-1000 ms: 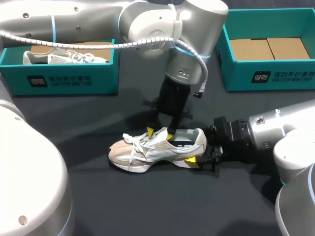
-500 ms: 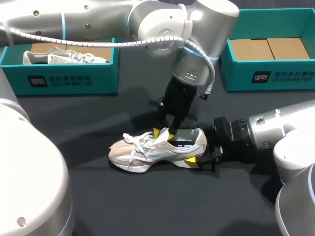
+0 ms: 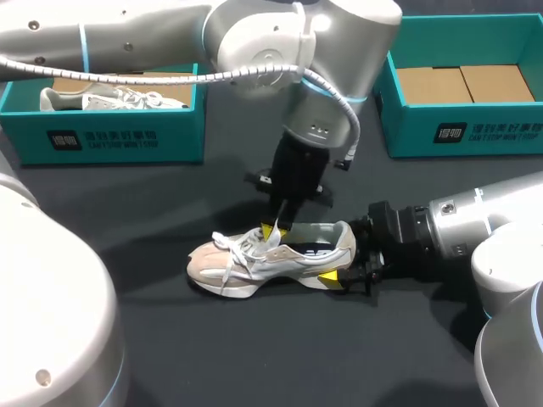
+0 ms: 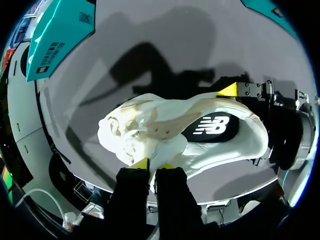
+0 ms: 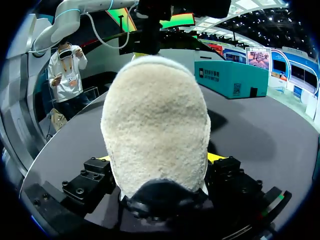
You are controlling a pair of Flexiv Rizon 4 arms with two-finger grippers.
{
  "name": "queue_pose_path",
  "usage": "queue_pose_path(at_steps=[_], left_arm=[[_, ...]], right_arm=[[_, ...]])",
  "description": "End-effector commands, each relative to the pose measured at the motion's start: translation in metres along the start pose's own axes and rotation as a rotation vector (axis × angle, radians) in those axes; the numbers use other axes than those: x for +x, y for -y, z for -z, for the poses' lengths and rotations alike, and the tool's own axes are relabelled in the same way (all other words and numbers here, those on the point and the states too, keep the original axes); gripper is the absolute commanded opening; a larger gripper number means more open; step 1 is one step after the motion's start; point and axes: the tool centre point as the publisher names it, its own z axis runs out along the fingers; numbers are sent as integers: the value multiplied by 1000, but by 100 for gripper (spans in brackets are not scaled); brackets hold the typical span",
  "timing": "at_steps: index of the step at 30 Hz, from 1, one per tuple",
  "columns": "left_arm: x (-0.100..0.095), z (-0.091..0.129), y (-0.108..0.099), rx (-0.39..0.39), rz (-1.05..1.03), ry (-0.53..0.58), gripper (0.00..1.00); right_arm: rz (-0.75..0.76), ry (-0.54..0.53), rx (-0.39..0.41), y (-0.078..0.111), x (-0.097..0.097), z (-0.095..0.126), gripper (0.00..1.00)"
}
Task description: Take the shoe out of the shoebox, open the shoe tongue, remove and reinsert the insole, then place the shoe into the shoebox
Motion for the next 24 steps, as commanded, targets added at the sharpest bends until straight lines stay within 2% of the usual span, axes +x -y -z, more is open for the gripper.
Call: queue_pose_path(at_steps=[1,7,14,18,24], left_arm=[[-24,2,-9,50,45,-89,0],[-48,3,-5,116,149,-239,0],[-72,-3,0,122,203,-391,0],[-79,-10,-3,116,203,-436,0],[-84,-19,-12,120,171,-445,0]], right_arm=[[-1,1,4,0,1,-2,0],[-1,1,4,0,1,-2,0],[-1,1,4,0,1,-2,0],[-1,1,4,0,1,-2,0],[-1,1,4,0,1,-2,0]])
